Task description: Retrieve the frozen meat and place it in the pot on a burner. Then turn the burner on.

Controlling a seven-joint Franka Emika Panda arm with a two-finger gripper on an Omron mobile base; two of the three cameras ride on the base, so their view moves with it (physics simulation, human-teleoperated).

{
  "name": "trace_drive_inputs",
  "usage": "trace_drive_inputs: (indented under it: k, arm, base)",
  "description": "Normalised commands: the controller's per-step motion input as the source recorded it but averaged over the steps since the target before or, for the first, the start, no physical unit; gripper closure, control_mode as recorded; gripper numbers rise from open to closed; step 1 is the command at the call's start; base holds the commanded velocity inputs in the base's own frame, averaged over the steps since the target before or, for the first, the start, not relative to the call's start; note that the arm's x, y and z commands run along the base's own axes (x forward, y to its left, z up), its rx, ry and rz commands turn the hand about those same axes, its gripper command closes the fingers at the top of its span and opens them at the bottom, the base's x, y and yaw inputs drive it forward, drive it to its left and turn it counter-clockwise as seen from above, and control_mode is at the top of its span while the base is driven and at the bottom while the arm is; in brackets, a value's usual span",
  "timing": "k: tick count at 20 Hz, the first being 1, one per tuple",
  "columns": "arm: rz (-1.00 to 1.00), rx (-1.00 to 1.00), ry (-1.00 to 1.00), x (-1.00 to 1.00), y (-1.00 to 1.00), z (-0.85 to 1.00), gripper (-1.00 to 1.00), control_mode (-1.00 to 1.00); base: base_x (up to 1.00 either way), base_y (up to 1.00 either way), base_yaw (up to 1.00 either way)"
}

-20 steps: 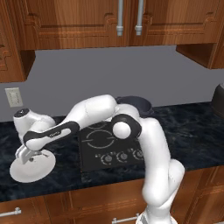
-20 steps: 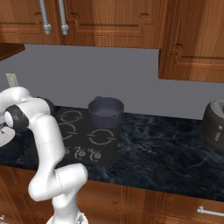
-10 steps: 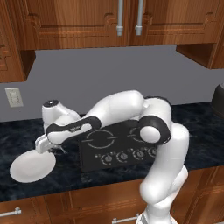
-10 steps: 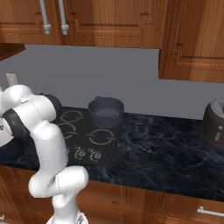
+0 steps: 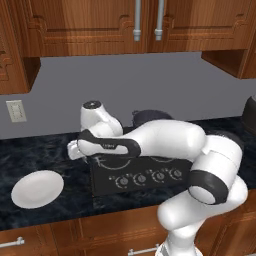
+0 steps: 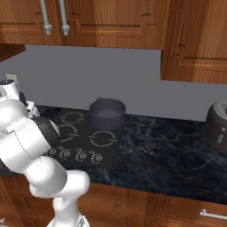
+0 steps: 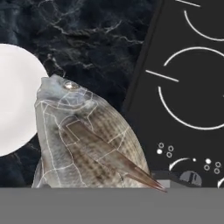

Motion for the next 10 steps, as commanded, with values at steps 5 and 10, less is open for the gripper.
trace_drive_inputs:
  k: [5, 10]
  arm:
    - [-0.07, -0.02, -0.06, 0.0, -0.79, 0.31, 1.0, -1.0]
    - [0.0, -0.02, -0.03, 0.03, -0.68, 0.14, 1.0, -1.0]
  base:
    - [0.0, 0.0, 0.0]
    - [0.0, 0.0, 0.0]
